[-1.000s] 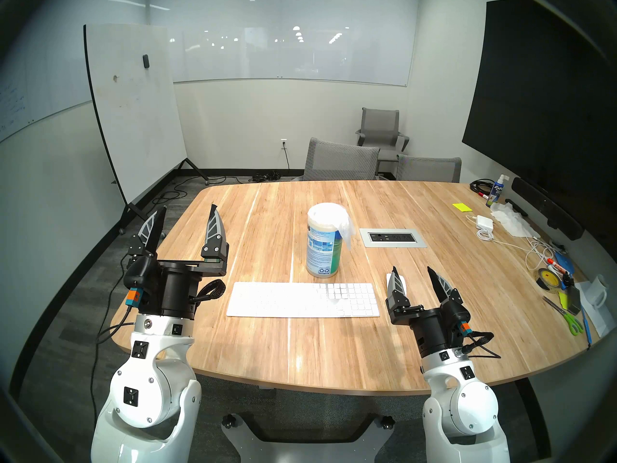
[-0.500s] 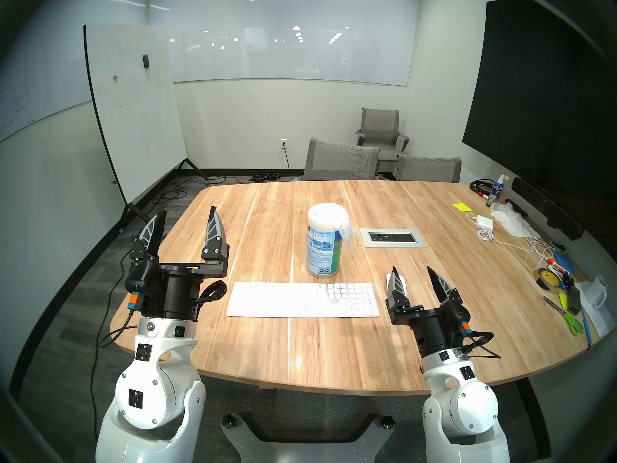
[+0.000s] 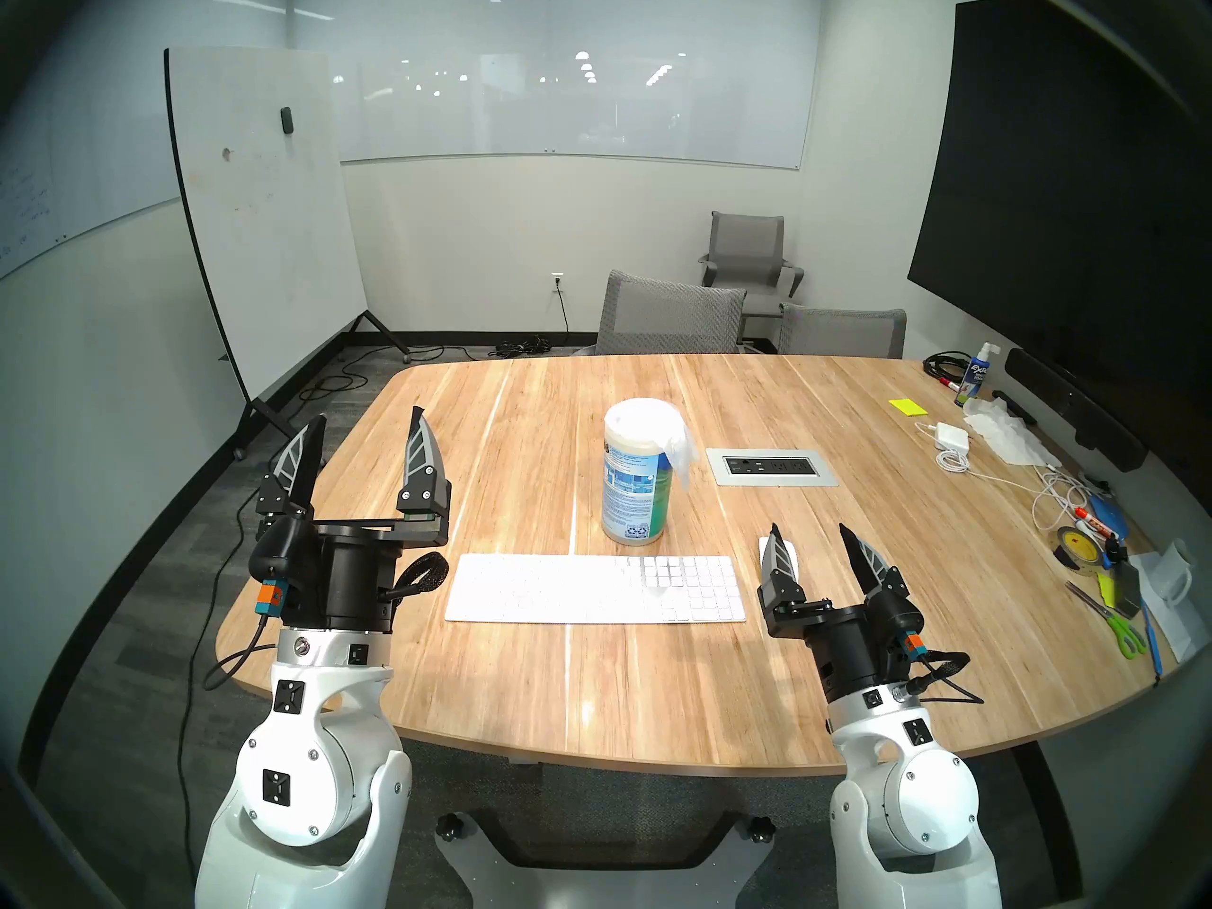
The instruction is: Wipe the keyboards and mice with a disinfecting wipe, then set the wipe down
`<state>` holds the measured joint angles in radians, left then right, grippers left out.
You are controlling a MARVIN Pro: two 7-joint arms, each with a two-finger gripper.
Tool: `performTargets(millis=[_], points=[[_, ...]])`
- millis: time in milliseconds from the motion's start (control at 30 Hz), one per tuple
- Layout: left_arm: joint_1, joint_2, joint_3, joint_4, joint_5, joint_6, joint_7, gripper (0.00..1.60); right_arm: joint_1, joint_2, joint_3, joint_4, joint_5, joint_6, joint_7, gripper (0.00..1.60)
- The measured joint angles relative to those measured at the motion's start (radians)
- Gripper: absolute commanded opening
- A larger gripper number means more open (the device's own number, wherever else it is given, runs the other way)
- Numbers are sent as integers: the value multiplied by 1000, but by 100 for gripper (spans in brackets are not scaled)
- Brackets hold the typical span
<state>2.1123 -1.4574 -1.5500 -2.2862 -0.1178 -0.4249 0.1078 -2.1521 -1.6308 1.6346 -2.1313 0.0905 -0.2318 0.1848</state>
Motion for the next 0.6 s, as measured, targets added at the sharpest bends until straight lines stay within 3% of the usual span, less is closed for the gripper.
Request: performTargets(millis=[600], points=[[-3, -6, 5, 17, 13, -36, 3, 160, 0, 0, 0, 0, 0, 0, 0, 160]])
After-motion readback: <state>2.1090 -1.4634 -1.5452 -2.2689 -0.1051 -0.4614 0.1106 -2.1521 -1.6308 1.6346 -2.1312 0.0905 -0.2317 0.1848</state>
